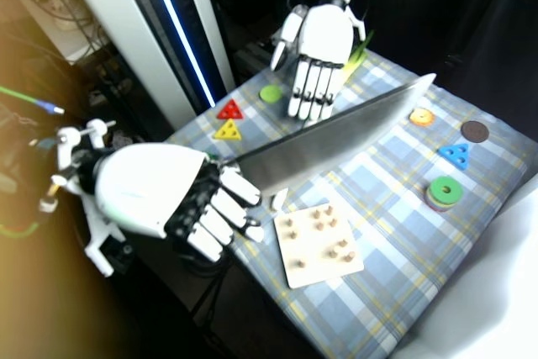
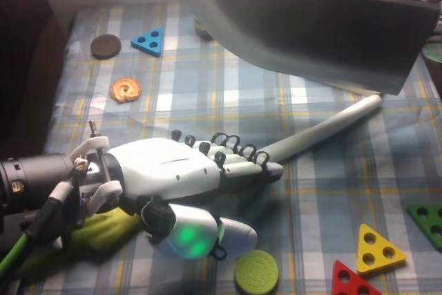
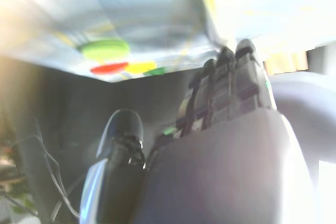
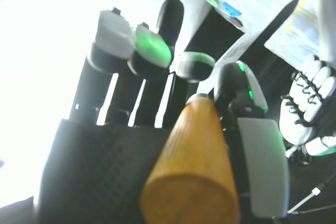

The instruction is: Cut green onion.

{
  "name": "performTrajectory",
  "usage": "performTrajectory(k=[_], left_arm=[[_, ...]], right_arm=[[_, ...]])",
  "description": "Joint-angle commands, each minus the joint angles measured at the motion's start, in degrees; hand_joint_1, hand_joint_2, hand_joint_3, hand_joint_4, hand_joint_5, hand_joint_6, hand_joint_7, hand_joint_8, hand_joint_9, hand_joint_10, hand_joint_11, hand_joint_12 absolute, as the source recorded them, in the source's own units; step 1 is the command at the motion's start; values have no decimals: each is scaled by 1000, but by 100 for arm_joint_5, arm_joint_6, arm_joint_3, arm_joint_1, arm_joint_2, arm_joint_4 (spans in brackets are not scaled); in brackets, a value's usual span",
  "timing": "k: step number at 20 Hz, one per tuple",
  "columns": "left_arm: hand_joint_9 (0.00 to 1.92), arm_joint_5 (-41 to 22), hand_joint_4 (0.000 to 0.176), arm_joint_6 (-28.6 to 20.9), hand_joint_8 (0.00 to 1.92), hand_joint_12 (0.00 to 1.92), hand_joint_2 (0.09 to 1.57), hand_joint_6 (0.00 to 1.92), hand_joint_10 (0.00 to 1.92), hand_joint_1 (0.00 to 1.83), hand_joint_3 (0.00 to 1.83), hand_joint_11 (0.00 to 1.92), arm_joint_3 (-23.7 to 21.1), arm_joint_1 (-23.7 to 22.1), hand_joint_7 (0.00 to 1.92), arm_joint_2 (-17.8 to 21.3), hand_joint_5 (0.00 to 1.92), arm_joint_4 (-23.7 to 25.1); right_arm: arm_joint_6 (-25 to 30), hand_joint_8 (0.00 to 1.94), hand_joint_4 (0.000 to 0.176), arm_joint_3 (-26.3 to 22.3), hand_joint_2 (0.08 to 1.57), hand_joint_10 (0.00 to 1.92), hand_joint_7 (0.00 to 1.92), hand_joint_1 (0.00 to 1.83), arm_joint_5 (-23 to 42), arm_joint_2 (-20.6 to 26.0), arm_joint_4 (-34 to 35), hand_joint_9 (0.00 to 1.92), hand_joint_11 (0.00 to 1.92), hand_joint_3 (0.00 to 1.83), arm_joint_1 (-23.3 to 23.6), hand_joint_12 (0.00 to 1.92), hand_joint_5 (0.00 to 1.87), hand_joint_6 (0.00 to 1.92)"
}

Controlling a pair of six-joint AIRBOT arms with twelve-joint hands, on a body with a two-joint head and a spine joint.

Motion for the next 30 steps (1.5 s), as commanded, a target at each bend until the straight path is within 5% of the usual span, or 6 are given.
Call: performTrajectory(k=[1,15,17,20,26,30], left_arm=[[27,-239,0,-5,6,13,1375,0,7,0,2,22,11,-32,30,-66,0,-40],[0,-197,0,-2,0,0,1362,0,0,0,0,0,-19,23,0,-29,0,-117],[0,-218,0,-3,0,0,1366,0,0,0,0,0,-19,33,0,-18,0,-164],[0,-230,0,-3,0,0,1361,0,0,0,0,0,-29,52,0,6,0,-189],[0,-294,0,29,0,0,1358,0,0,0,0,0,-24,32,0,9,0,-263],[16,-378,0,98,6,0,1360,7,4,0,0,0,-29,31,25,52,29,-418]], right_arm=[[109,1941,37,-1,1468,1921,1209,500,797,73,142,1370,1382,1,86,1921,866,1921],[599,1941,0,-122,1486,1921,1463,663,464,-10,-453,1605,1599,0,-153,1921,1092,1921],[707,1941,28,-122,1498,1921,1439,632,463,-93,-395,1637,1645,3,-332,1921,528,1921],[721,1941,174,-76,1461,1921,1501,478,478,-191,-187,1590,1613,8,-505,1921,1305,1921],[720,1941,176,42,1492,1921,1281,520,1241,-244,470,1470,1482,15,-483,1921,374,1921],[720,1941,106,181,1448,1921,1140,475,1516,-244,712,1299,1308,4,-295,1921,787,1921]])
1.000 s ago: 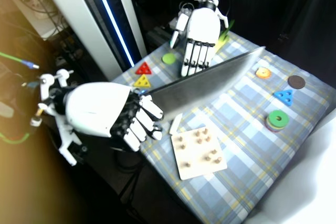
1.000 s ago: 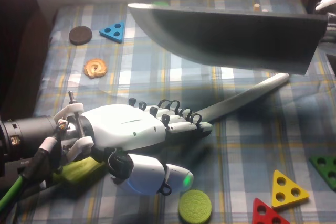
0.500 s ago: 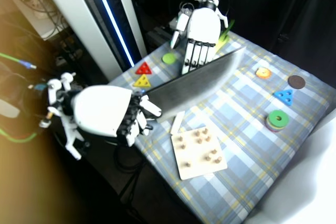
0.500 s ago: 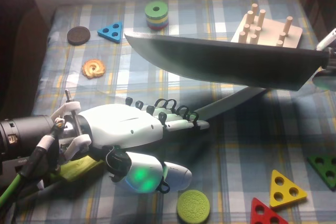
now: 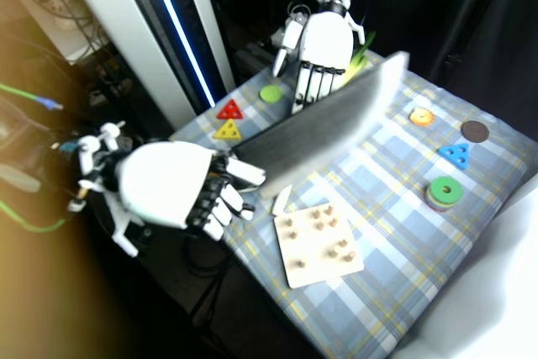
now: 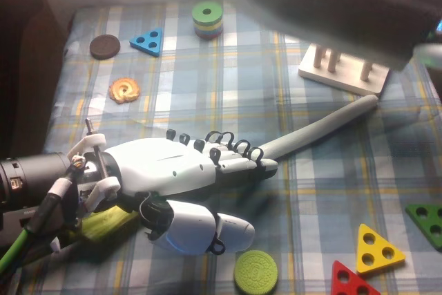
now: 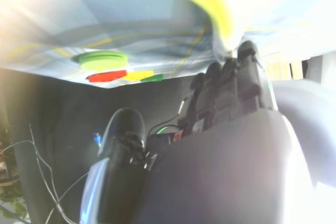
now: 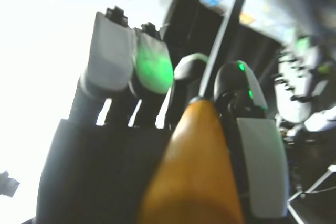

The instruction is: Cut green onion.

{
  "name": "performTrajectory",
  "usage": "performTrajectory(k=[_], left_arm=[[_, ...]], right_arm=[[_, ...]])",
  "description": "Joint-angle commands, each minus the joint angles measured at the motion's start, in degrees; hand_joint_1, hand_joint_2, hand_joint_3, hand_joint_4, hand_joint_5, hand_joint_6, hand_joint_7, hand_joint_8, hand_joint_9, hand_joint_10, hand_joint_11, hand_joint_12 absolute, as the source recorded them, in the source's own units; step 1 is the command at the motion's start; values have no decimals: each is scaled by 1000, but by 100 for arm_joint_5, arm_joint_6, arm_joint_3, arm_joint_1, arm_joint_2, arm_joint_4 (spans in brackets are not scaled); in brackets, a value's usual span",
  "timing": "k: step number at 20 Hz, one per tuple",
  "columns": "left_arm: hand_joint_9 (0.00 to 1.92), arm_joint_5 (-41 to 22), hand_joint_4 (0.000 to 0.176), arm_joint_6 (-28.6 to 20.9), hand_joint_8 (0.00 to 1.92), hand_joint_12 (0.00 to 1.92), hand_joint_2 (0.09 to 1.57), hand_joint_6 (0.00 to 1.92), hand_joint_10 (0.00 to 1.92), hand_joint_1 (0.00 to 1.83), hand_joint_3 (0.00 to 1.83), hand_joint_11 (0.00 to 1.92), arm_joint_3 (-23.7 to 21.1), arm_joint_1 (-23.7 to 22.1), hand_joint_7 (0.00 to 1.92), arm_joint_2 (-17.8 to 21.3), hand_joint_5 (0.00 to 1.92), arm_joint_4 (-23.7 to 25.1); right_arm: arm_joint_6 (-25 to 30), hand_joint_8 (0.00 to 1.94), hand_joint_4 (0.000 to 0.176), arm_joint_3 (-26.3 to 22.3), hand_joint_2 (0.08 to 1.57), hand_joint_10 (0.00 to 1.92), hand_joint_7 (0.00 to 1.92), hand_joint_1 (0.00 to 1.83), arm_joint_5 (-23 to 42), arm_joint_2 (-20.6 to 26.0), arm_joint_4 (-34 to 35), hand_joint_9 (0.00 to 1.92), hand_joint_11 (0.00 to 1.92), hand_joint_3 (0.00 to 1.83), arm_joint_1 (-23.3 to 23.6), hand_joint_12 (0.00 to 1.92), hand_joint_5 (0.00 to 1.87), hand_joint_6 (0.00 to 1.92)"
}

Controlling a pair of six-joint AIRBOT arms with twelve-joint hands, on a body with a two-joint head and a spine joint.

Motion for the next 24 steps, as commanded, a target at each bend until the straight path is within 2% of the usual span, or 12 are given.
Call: performTrajectory(k=[1,3,6,9,11,13,16,17,18,20,22,24], left_arm=[[2,-416,0,33,0,0,1358,1,0,0,0,0,-34,-10,5,43,10,-124],[13,-626,0,397,6,0,1357,3,5,0,0,0,-93,-27,16,133,13,-575],[0,-1195,0,787,0,0,1368,0,0,0,4,0,-203,-25,0,358,0,-1264],[0,-1877,0,979,0,0,1361,0,0,0,0,0,-397,-29,0,734,2,-1666],[17,-2289,0,1587,7,0,1369,7,6,0,3,0,-567,-14,18,982,18,-2126],[0,-2697,0,1762,0,0,1376,0,0,0,6,0,-562,-6,0,1146,1,-2546],[195,-3314,0,1762,5,64,1362,2,10,0,0,77,-542,81,142,1295,33,-2986],[210,-3567,0,1762,3,267,1352,0,10,0,5,15,-562,145,142,1357,36,-3106],[98,-3772,0,1762,1,238,1342,1,1,0,1,2,-582,217,66,1412,25,-3208],[3,-4201,0,1762,0,9,1357,0,0,0,8,0,-613,365,2,1524,0,-3485],[0,-4512,0,1762,0,0,1318,0,0,0,0,0,-633,485,0,1587,0,-3728],[80,-4703,0,1762,8,16,1328,3,12,0,0,27,-677,607,88,1635,33,-3826]], right_arm=[[51,1941,52,57,1475,1921,1137,495,858,55,143,1298,1314,1,122,1921,815,1921],[39,1941,44,168,1466,1921,1187,454,755,44,177,1320,1334,0,198,1921,915,1921],[36,1941,17,273,1473,1921,1024,418,604,15,203,1148,1181,4,255,1921,733,1921],[26,1941,31,341,1480,1921,1212,444,449,2,200,1322,1347,3,291,1921,1009,1921],[23,1941,34,392,1478,1921,1189,484,373,-25,197,1312,1347,0,323,1921,944,1921],[15,1941,27,439,1483,1921,1126,499,246,-49,185,1261,1299,1,356,1921,827,1921],[14,1941,71,455,1459,1921,1110,438,128,-50,142,1267,1315,0,357,1921,882,1921],[14,1941,81,455,1453,1921,1075,476,115,-48,132,1248,1302,0,357,1921,859,1921],[14,1941,97,455,1454,1921,1063,519,116,-45,123,1243,1296,0,359,1921,816,1921],[14,1941,102,445,1457,1921,1100,541,116,-42,60,1285,1338,0,412,1921,805,1921],[14,1941,111,427,1444,1921,1179,481,114,-32,36,1339,1375,0,417,1921,922,1921],[14,1941,105,404,1445,1921,1095,512,116,-6,35,1287,1333,0,417,1921,771,1921]])
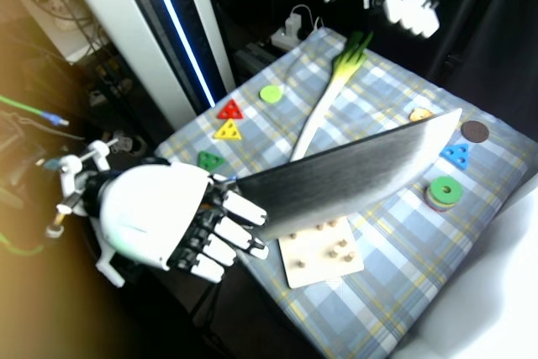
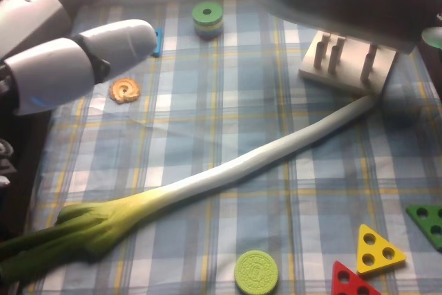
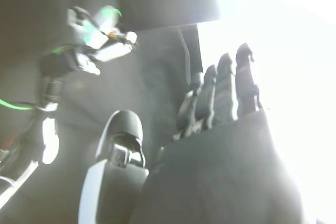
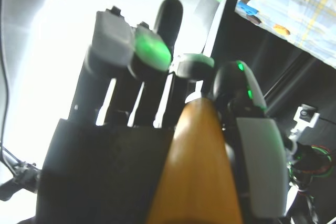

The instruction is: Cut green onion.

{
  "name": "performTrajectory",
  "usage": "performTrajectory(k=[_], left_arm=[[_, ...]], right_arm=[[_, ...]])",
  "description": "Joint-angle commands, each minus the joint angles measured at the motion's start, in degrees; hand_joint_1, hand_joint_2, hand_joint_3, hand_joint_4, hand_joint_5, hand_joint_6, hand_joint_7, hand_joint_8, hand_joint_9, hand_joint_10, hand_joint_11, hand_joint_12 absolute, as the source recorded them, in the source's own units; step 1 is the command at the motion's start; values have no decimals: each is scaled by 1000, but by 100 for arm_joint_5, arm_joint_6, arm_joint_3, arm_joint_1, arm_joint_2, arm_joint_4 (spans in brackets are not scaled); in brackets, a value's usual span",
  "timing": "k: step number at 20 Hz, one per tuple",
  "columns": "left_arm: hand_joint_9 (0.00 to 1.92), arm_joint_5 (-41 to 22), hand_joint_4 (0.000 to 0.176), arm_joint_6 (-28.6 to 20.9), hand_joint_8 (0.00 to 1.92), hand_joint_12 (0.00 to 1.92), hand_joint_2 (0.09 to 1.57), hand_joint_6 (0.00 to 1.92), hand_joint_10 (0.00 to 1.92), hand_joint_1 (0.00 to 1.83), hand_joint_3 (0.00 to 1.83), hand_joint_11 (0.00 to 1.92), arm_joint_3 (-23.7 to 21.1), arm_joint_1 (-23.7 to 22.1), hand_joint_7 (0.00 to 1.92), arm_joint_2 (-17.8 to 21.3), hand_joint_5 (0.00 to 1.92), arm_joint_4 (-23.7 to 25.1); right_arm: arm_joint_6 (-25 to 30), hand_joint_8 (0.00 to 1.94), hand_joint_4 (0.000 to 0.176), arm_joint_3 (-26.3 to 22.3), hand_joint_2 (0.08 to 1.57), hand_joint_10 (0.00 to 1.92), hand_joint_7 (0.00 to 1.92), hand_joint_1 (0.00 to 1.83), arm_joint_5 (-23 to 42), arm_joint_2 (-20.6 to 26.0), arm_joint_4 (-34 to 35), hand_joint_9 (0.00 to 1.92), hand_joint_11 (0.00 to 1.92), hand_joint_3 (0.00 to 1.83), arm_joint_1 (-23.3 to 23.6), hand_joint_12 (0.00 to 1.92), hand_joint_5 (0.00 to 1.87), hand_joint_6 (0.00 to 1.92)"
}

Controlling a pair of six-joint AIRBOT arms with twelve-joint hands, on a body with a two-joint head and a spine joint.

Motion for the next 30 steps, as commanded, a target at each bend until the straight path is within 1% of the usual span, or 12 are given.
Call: performTrajectory(k=[1,2,3,6,9,11,17,21,22,23,24,30], left_arm=[[92,-804,0,-24,8,19,1332,4,12,0,0,33,-63,5,104,20,41,76],[94,-815,0,-24,8,20,1332,4,12,0,0,35,-77,48,108,23,43,70],[70,-821,0,-24,1,3,1359,0,2,0,11,6,-78,62,87,23,35,57],[66,-824,0,-24,13,0,1364,11,10,0,8,0,-87,71,95,12,51,34],[117,-821,0,-24,18,3,1359,6,25,0,3,6,-88,73,124,16,48,34],[80,-798,0,-23,7,0,1365,7,7,0,5,0,-82,73,104,17,42,34],[71,-785,0,-23,4,2,1364,5,1,0,1,4,-71,69,80,13,23,34],[79,-738,0,-23,0,10,1360,0,1,0,0,21,-64,70,69,-5,6,34],[72,-731,0,-23,0,11,1364,0,0,0,1,24,-58,70,60,-14,0,34],[70,-729,0,-23,0,17,1368,0,0,0,2,37,-55,69,54,-19,1,34],[86,-723,0,-23,2,28,1367,1,6,0,2,60,-54,69,57,-24,3,34],[20,-654,0,-23,0,4,1357,0,0,0,0,6,-34,34,8,-75,0,41]], right_arm=[[32,1941,104,-10,1446,1921,1085,517,785,85,173,1280,1327,0,94,1921,762,1921],[32,1941,102,-20,1446,1921,1083,518,788,97,143,1278,1325,0,113,1921,760,1921],[32,1941,117,-23,1455,1921,1130,524,787,101,133,1301,1331,1,114,1921,845,1921],[32,1941,112,-19,1459,1921,1161,486,683,108,132,1334,1367,1,112,1921,858,1921],[8,1941,76,15,1452,1921,1125,521,420,87,121,1302,1342,0,111,1921,899,1921],[-2,1941,96,74,1460,1921,1207,334,203,53,94,1286,1288,4,111,1921,989,1921],[-2,1941,101,80,1452,1921,1284,288,188,9,81,1340,1334,1,111,1921,1152,1921],[38,1941,102,-20,1492,1921,1228,338,632,123,114,1316,1327,3,118,1921,1005,1921],[41,1941,122,-60,1486,1921,1204,362,746,155,130,1296,1309,0,119,1921,922,1921],[41,1941,88,-89,1486,1921,1216,469,840,175,152,1327,1339,0,122,1921,898,1921],[41,1941,78,-107,1486,1921,1234,479,913,178,181,1354,1358,1,125,1921,929,1921],[41,1941,79,-115,1469,1921,1288,408,993,116,448,1400,1419,0,133,1921,1051,1921]])
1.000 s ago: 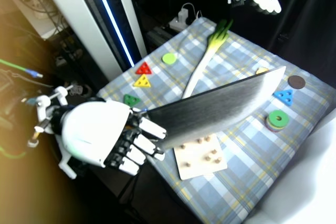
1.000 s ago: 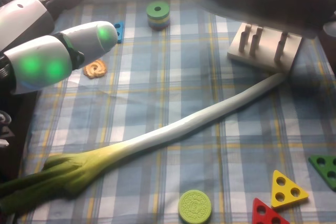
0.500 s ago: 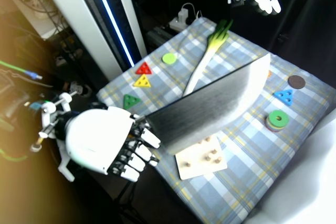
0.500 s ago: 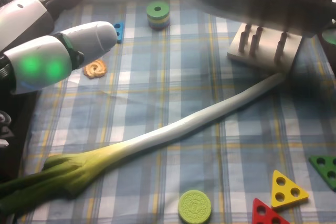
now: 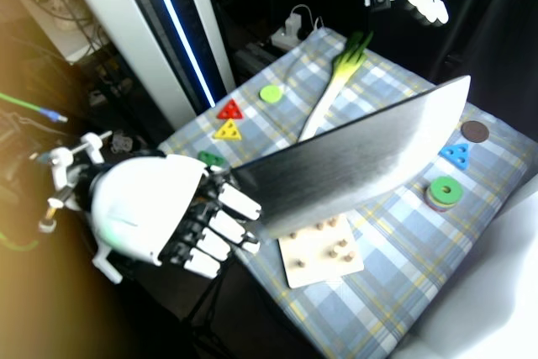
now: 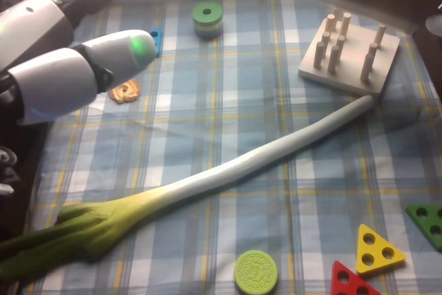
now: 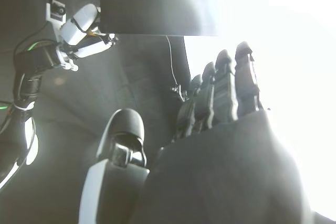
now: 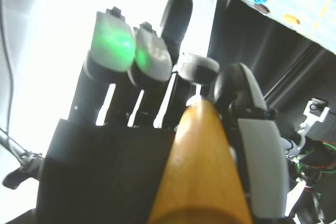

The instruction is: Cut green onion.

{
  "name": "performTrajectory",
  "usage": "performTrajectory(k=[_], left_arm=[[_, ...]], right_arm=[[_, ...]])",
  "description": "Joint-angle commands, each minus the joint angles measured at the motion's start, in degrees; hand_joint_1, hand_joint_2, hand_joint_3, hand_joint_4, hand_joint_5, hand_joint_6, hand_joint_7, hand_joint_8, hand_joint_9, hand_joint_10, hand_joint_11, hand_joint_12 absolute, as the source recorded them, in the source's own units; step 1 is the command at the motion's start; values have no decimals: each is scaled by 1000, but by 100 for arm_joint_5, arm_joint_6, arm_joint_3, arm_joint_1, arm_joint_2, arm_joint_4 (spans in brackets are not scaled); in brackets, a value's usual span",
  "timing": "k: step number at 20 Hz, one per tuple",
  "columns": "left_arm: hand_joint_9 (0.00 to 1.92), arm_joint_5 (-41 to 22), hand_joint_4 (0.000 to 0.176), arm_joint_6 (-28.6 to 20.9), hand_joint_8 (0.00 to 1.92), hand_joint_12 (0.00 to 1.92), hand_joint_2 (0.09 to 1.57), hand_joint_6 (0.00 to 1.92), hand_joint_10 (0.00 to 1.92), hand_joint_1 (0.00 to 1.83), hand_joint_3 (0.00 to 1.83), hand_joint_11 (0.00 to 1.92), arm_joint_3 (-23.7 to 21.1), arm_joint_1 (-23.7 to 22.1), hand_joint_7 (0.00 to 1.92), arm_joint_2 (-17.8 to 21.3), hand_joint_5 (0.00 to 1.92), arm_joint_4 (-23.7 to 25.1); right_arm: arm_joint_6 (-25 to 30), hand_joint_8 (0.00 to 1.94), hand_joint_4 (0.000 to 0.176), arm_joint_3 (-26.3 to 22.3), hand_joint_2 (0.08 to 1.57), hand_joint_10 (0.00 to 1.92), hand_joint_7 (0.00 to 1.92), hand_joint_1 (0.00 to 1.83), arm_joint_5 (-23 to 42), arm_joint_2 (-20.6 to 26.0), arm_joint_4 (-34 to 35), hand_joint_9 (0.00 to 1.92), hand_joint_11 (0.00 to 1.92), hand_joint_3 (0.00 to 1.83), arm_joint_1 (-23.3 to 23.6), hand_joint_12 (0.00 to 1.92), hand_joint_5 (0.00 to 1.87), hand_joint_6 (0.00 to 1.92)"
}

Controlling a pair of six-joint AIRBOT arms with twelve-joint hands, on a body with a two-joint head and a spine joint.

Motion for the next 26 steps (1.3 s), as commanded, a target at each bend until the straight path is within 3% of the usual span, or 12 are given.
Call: performTrajectory(k=[1,4,7,8,9,12,13,14,15,18,24,26], left_arm=[[23,-625,0,-18,1,5,1350,0,3,0,0,7,17,-83,6,-20,0,43],[4,-583,0,-18,0,1,1364,0,1,0,1,3,19,-88,3,-24,0,54],[0,-534,0,-18,0,7,1371,0,0,0,4,17,55,-132,0,-74,0,67],[1,-507,0,-18,0,12,1373,0,0,0,4,26,67,-157,0,-102,0,74],[0,-484,0,-18,0,7,1380,0,0,0,7,16,71,-172,0,-118,0,80],[1,-424,0,-18,0,0,1385,0,0,0,7,0,68,-181,0,-124,0,82],[11,-420,0,-18,2,0,1388,0,4,0,8,0,67,-179,6,-123,0,82],[21,-419,0,-18,8,0,1385,0,8,0,6,0,67,-179,20,-122,0,82],[31,-424,0,-18,11,0,1389,0,11,0,7,0,68,-180,28,-122,0,84],[13,-422,0,-18,1,0,1392,0,2,0,7,0,73,-181,9,-129,0,90],[24,-359,0,-18,7,0,1384,9,6,0,1,0,102,-201,34,-169,25,102],[53,-357,0,-18,16,7,1383,20,15,0,0,16,106,-204,65,-176,62,102]], right_arm=[[45,1941,80,22,1465,1921,1295,389,823,-14,204,1402,1425,0,101,1921,1061,1921],[45,1941,73,40,1473,1921,1201,475,712,-114,219,1325,1340,0,101,1921,897,1921],[46,1941,70,-24,1457,1921,1142,523,704,-131,218,1271,1287,0,92,1921,883,1921],[46,1941,55,-38,1456,1921,1121,548,705,-123,218,1269,1292,0,56,1921,783,1921],[46,1941,0,-36,1465,1921,1098,573,697,-116,219,1262,1289,0,17,1921,704,1921],[46,1941,0,-27,1477,1921,1090,576,598,-96,234,1282,1302,1,-54,1921,713,1921],[46,1941,0,-27,1467,1921,924,547,581,-96,245,1131,1170,0,-73,1921,627,1921],[46,1941,15,-31,1483,1921,936,448,573,-98,248,1108,1156,2,-89,1921,694,1921],[46,1941,49,-40,1486,1921,1010,408,556,-104,250,1139,1196,1,-136,1921,772,1921],[71,1941,83,-42,1492,1921,1168,357,538,-112,288,1255,1285,2,-223,1921,966,1921],[85,1941,69,-77,1501,1921,1181,376,846,-46,321,1264,1272,1,-179,1921,979,1921],[90,1941,51,-159,1490,1921,1155,413,984,26,332,1257,1273,0,-179,1921,960,1921]])
